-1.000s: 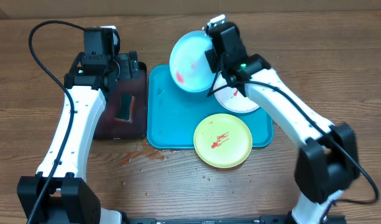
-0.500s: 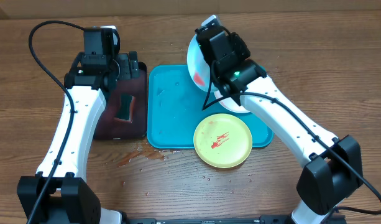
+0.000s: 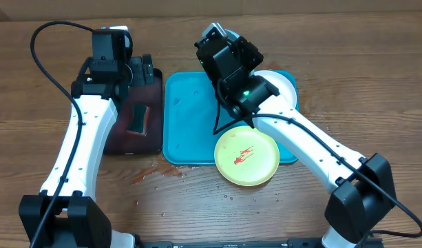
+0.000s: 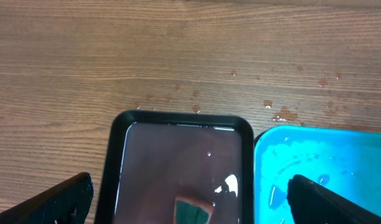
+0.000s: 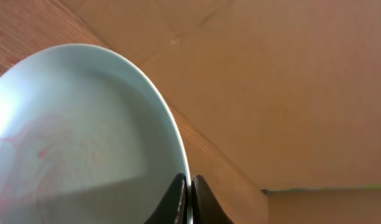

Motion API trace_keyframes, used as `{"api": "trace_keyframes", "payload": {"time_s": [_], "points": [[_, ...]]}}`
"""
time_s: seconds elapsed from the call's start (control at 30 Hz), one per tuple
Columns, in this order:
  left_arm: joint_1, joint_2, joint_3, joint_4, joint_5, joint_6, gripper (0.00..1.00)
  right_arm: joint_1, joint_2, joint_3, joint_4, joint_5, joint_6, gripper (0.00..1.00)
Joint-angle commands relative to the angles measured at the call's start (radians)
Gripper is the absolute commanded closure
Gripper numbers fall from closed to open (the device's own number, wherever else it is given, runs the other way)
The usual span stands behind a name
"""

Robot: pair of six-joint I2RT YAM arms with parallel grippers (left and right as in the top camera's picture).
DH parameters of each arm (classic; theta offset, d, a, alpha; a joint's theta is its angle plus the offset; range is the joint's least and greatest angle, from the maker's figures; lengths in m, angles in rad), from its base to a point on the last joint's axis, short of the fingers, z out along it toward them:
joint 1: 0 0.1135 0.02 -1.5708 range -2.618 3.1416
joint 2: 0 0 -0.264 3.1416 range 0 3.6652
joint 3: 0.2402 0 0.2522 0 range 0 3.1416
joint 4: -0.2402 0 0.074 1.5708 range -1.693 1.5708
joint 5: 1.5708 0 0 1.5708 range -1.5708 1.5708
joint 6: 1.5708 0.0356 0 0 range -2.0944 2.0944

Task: Clean dirty plates on tray and stack at the side
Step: 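Carry the light blue plate with the right gripper to the tray's right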

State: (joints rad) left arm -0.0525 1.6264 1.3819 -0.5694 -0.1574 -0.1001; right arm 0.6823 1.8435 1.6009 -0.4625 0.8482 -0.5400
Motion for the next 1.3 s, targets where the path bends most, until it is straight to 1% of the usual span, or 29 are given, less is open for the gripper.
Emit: {"api": "trace_keyframes", "payload": {"time_s": [0.0,0.13,0.27,0.43,0.57,0.7,0.83,1.03,1.27], "points": [[0.001,-0.022,0.024,0.011,-0.010,0.019,0.00,0.006,0.000,0.022,0.029,0.058,-0.069,0.96],[0.001,-0.022,0.024,0.017,-0.010,0.019,0.00,0.011,0.015,0.022,0.093,0.135,-0.169,0.96],[0.001,-0.022,0.024,0.017,-0.010,0.019,0.00,0.026,0.015,0.022,0.140,0.138,-0.248,0.96],[0.001,-0.022,0.024,0.017,-0.010,0.019,0.00,0.066,0.015,0.021,0.146,0.115,-0.299,0.96],[0.001,-0.022,0.024,0.017,-0.010,0.019,0.00,0.091,0.015,0.010,0.147,0.081,-0.311,0.96],[0.001,-0.022,0.024,0.017,-0.010,0.019,0.00,0.107,0.015,-0.036,0.186,0.055,-0.370,0.96],[0.001,-0.022,0.024,0.017,-0.010,0.019,0.00,0.119,0.016,-0.096,0.241,0.032,-0.462,0.96],[0.001,-0.022,0.024,0.018,-0.010,0.019,0.00,0.132,0.016,-0.193,0.384,0.042,-0.616,0.96],[0.001,-0.022,0.024,0.021,-0.006,0.018,0.00,0.132,0.016,-0.201,0.394,0.024,-0.617,0.96]]}}
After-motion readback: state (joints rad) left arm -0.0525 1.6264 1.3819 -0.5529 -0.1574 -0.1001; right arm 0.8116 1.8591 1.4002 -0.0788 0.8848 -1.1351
